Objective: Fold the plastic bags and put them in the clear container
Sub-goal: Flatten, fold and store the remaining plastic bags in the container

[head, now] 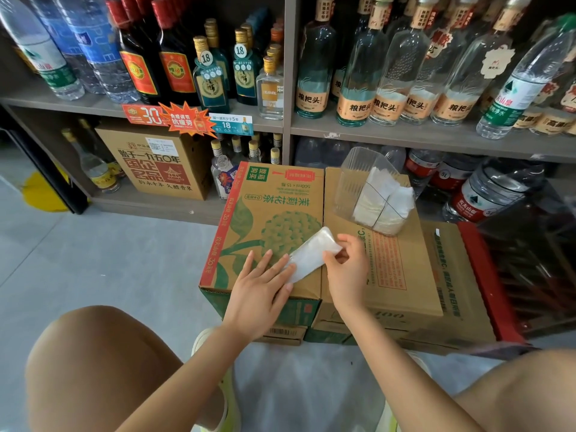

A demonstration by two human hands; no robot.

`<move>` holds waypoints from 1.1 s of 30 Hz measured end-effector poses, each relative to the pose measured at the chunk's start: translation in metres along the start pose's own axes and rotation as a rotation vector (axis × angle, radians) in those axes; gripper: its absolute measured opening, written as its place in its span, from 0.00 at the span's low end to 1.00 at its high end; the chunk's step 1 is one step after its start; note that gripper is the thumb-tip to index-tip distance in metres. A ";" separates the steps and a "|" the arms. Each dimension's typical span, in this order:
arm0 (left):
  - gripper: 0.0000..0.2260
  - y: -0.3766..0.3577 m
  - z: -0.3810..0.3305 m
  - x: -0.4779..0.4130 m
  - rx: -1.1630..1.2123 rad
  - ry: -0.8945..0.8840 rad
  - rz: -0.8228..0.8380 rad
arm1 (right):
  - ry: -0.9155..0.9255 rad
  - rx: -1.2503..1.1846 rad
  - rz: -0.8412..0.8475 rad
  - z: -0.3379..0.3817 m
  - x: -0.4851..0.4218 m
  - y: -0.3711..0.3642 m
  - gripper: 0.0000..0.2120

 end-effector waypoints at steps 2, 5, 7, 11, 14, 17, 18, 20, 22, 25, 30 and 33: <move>0.20 0.000 0.000 -0.001 0.013 -0.001 -0.005 | 0.011 0.029 0.008 -0.001 0.000 0.001 0.16; 0.20 -0.002 -0.003 -0.001 -0.019 -0.021 -0.015 | -0.049 -0.029 0.016 -0.005 -0.002 0.002 0.18; 0.20 -0.004 -0.004 -0.001 -0.026 -0.019 -0.016 | -0.132 -0.137 0.000 -0.011 -0.002 0.003 0.21; 0.19 -0.003 -0.005 -0.004 -0.027 -0.013 -0.018 | -0.114 -0.182 0.026 -0.005 0.000 0.000 0.16; 0.20 -0.002 0.002 -0.009 0.027 0.020 -0.002 | -0.078 -0.164 0.170 0.001 0.003 -0.011 0.15; 0.22 -0.002 0.013 -0.012 0.095 0.056 0.008 | -0.066 -0.126 0.359 0.006 0.012 -0.024 0.16; 0.22 -0.003 0.016 -0.012 0.114 0.060 0.007 | -0.063 -0.120 0.418 0.007 0.015 -0.028 0.17; 0.22 -0.005 0.021 -0.012 0.141 0.071 0.008 | -0.070 -0.107 0.517 0.006 0.021 -0.035 0.20; 0.20 -0.006 0.023 -0.012 0.155 0.077 0.011 | -0.108 -0.085 0.575 0.001 0.024 -0.039 0.23; 0.16 0.000 0.029 -0.011 0.227 0.154 -0.063 | -0.137 -0.009 0.638 -0.008 0.024 -0.043 0.23; 0.16 0.011 0.044 -0.009 0.339 0.309 -0.185 | -0.118 0.079 0.678 -0.017 0.025 -0.050 0.32; 0.20 0.009 0.039 -0.010 0.317 0.253 -0.163 | -0.059 0.170 0.714 -0.022 0.026 -0.055 0.35</move>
Point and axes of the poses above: each hand's wrist, its own x-axis away from the middle knuckle, its own y-axis out of the back of the hand, z = x × y, the point moved 10 cm from there along -x, towards the middle knuckle, and after that the axes turned 8 degrees about -x, right-handed, at the moved point
